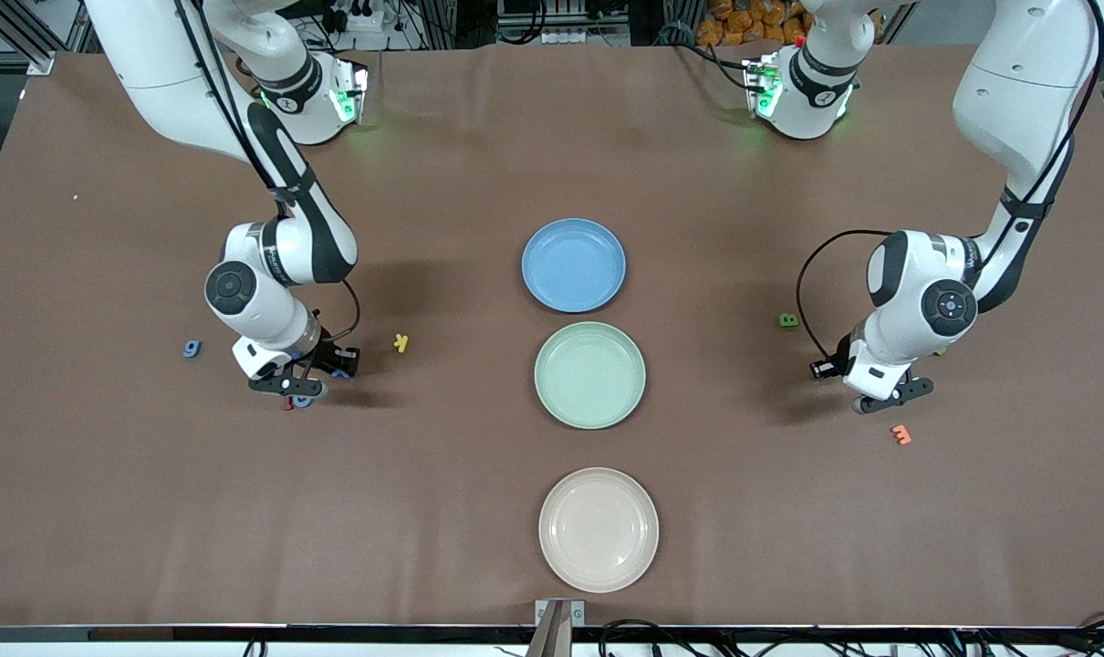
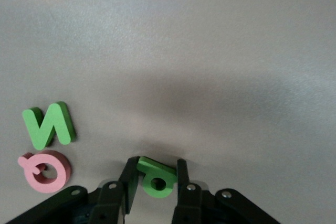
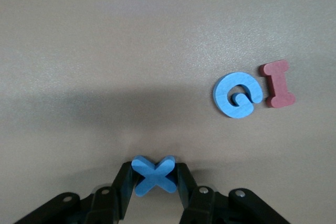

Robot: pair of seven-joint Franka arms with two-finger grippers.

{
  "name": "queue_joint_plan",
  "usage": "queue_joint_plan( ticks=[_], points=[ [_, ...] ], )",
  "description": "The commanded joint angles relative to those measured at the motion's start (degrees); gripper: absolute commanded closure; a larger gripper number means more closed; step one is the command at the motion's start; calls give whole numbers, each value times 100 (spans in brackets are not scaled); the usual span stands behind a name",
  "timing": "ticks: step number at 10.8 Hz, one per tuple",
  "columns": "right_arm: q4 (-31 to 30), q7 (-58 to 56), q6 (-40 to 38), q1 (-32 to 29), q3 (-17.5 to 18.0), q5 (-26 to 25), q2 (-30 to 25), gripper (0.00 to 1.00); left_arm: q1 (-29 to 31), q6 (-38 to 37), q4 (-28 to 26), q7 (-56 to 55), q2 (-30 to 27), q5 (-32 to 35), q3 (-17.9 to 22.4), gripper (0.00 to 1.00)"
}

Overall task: Sort letters by color into matching plates
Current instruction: 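Grasp the blue X with the right gripper while the left gripper lifts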

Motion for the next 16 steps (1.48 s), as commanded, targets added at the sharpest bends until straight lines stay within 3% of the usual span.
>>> queue_joint_plan(
  ticks=[1, 5, 10, 13, 16],
  points=[
    [-125, 58, 137, 0, 7, -13, -5, 65, -179, 38, 193, -161, 18, 222, -19, 100],
    [-125, 49, 128, 0, 7, -13, -14, 65, -723, 12, 289, -196, -176, 222, -28, 100],
    [-64, 49, -713, -9, 16, -13, -733, 65, -1777, 12, 1096, -153, 184, 231, -28, 100],
    [-55, 276, -979, 9, 270, -4, -989, 65, -2473, 12, 1677, -126, 464, 222, -28, 100],
    [59, 829, -979, 122, 788, -13, -1060, 64, -3097, 47, 1933, -458, 764, 204, -2, 100]
  ],
)
